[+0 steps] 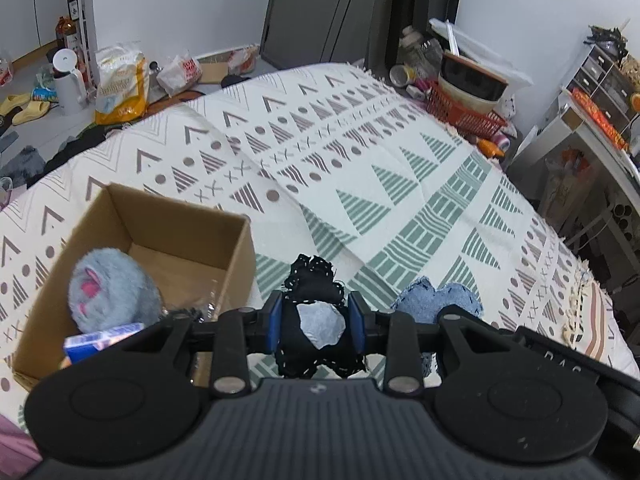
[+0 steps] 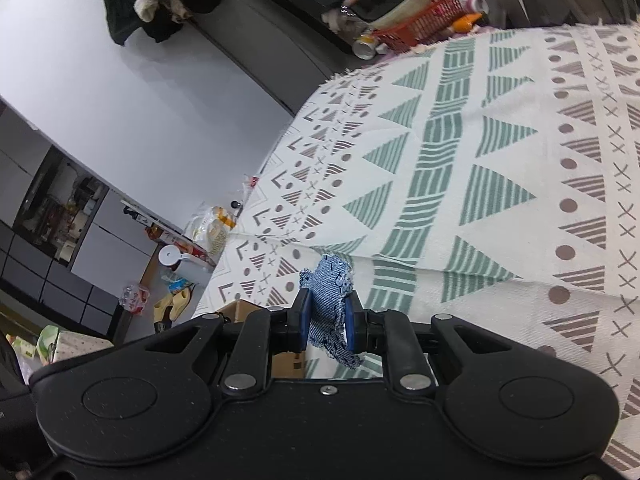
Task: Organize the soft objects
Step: 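Carry fabric piece and denim patch into the cardboard box and open both grippers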
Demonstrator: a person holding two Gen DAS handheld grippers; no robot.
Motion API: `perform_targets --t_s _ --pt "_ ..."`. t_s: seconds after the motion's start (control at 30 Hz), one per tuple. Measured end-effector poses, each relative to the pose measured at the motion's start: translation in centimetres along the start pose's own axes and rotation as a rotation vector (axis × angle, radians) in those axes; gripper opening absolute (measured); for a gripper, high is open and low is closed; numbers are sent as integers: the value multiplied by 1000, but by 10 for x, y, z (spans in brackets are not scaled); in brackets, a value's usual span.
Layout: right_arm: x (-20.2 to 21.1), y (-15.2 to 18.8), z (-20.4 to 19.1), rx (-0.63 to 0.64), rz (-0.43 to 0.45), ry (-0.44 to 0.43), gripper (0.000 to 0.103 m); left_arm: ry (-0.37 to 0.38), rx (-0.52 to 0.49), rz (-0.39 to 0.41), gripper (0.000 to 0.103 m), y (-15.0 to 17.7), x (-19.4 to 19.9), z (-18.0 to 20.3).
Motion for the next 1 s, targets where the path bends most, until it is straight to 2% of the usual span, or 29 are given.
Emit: perform_targets --t_s 0.43,1.0 --pt "4 12 -48 115 24 -49 17 -18 37 56 33 -18 31 -45" --pt "-9 28 -94 214 30 -101 17 -18 105 63 34 -42 18 -106"
Point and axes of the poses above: each gripper's, at about its wrist camera, not at the fingertips, and x roughly against the way its jaws point, z to its right, y to its underside, the point moved 5 cm from there along -x, roughly the way its jaws point, and after that the axes turned 4 degrees about y, right-handed, at the moved point
